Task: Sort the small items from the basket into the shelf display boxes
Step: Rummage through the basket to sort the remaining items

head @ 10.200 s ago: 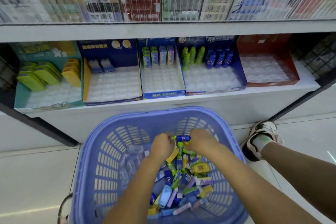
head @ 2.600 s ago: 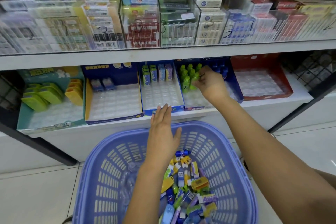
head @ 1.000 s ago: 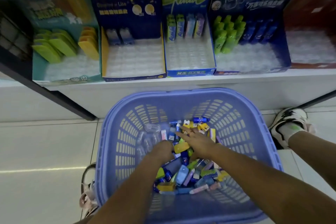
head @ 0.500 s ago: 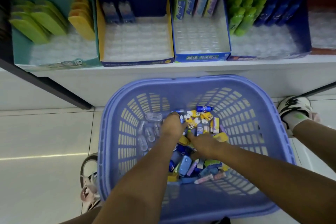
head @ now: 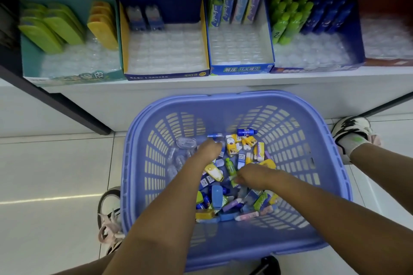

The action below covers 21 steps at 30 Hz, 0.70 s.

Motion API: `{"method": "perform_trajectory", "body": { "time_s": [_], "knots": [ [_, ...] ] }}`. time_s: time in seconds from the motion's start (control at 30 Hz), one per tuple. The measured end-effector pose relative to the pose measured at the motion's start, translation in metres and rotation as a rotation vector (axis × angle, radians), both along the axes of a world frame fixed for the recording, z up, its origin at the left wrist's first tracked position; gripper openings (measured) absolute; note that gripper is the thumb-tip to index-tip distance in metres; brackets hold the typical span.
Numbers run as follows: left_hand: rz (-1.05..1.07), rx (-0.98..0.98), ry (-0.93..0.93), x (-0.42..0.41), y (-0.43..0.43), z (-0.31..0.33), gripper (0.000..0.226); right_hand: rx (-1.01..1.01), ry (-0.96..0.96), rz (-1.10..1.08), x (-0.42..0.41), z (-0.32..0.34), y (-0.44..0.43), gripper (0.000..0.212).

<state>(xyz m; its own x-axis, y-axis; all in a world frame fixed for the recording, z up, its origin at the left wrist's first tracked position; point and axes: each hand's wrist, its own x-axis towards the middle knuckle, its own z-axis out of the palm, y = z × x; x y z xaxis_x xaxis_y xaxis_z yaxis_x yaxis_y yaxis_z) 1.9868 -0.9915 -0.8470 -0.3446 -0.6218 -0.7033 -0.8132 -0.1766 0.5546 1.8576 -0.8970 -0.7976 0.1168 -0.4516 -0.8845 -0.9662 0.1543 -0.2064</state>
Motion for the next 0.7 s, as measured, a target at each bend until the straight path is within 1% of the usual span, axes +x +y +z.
{"method": "perform_trajectory", "body": {
  "time_s": [0.1, 0.13, 0.2, 0.23, 0.3, 0.37, 0.43, 0.47, 0.53, 0.57, 0.6, 0.63, 0.7],
  "knots": [
    [-0.175, 0.096, 0.004, -0.006, 0.009, 0.007, 0.042, -0.030, -0.031, -0.040, -0.009, 0.012, -0.002, 0.034],
    [-0.221, 0.088, -0.006, -0.008, 0.015, 0.008, 0.040, -0.032, -0.034, -0.042, -0.011, 0.016, -0.001, 0.036],
    [-0.310, 0.022, -0.031, -0.010, 0.027, 0.005, 0.027, -0.048, -0.022, -0.068, -0.016, 0.016, 0.001, 0.041],
    [-0.328, -0.010, -0.040, -0.011, 0.032, 0.002, 0.020, -0.055, 0.005, -0.075, -0.018, 0.018, 0.001, 0.042],
    [-0.319, -0.058, -0.053, -0.013, 0.041, -0.003, 0.023, -0.089, 0.081, -0.073, -0.024, 0.024, 0.000, 0.036],
    [-0.294, -0.104, -0.074, -0.013, 0.047, -0.003, 0.028, -0.205, 0.103, -0.149, -0.032, 0.032, 0.000, 0.033],
    [-0.293, -0.141, -0.161, -0.016, 0.052, -0.003, 0.045, -0.338, 0.093, -0.336, -0.042, 0.041, 0.002, 0.037],
    [-0.306, -0.171, -0.219, -0.017, 0.054, -0.005, 0.051, -0.405, 0.066, -0.479, -0.049, 0.044, 0.004, 0.040],
    [-0.328, -0.219, -0.306, -0.023, 0.058, -0.008, 0.049, -0.466, -0.071, -0.858, -0.056, 0.048, 0.004, 0.055],
    [-0.332, -0.232, -0.330, -0.026, 0.060, -0.009, 0.043, -0.439, -0.191, -1.057, -0.057, 0.050, 0.004, 0.057],
    [-0.330, -0.242, -0.349, -0.029, 0.062, -0.011, 0.038, -0.397, -0.319, -1.241, -0.057, 0.051, 0.004, 0.052],
    [-0.322, -0.252, -0.368, -0.032, 0.064, -0.010, 0.033, -0.357, -0.442, -1.391, -0.058, 0.053, 0.004, 0.043],
    [-0.294, -0.281, -0.397, -0.036, 0.069, -0.010, 0.030, -0.310, -0.645, -1.572, -0.059, 0.057, 0.006, 0.029]
  ]
}}
